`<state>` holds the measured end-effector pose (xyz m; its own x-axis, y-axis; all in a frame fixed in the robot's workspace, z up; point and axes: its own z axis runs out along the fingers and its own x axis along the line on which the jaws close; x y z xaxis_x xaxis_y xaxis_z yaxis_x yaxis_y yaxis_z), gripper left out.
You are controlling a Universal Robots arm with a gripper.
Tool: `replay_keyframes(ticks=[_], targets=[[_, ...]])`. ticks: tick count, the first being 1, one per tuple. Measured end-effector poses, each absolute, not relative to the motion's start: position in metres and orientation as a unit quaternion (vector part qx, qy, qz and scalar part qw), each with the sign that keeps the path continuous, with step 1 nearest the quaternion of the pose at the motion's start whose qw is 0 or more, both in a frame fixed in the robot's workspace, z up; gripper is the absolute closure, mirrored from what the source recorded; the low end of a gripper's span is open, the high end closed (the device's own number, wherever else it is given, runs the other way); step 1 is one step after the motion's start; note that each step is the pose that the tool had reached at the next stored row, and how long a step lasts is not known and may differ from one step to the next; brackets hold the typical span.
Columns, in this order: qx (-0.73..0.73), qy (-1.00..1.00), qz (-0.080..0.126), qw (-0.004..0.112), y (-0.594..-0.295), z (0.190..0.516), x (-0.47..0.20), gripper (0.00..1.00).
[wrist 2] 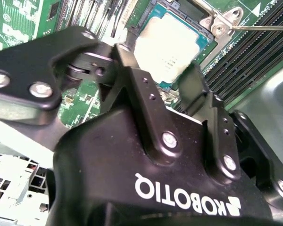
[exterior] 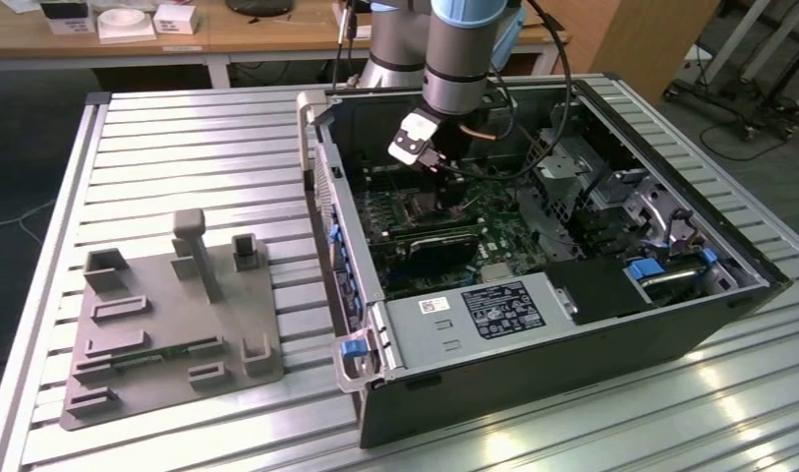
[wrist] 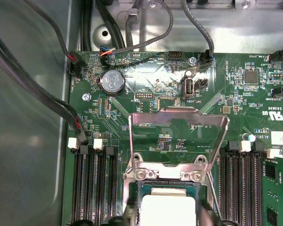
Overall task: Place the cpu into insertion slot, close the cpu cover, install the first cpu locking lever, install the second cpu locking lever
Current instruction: 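Place the cpu into insertion slot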
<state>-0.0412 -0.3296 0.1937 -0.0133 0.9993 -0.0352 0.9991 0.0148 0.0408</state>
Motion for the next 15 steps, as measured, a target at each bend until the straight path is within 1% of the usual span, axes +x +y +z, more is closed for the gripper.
replay_keyframes(ticks=[1, 2, 3, 4, 15], targets=[[0.702, 0.712, 0.002, 0.027, -0.3296, 0.1937, -0.0412, 0.39], [0.702, 0.712, 0.002, 0.027, -0.3296, 0.1936, -0.0411, 0.33], [0.702, 0.712, 0.002, 0.027, -0.3296, 0.1936, -0.0412, 0.33], [0.702, 0.712, 0.002, 0.027, -0.3296, 0.1937, -0.0411, 0.27], [0.702, 0.712, 0.002, 0.027, -0.3296, 0.1977, -0.0412, 0.27]])
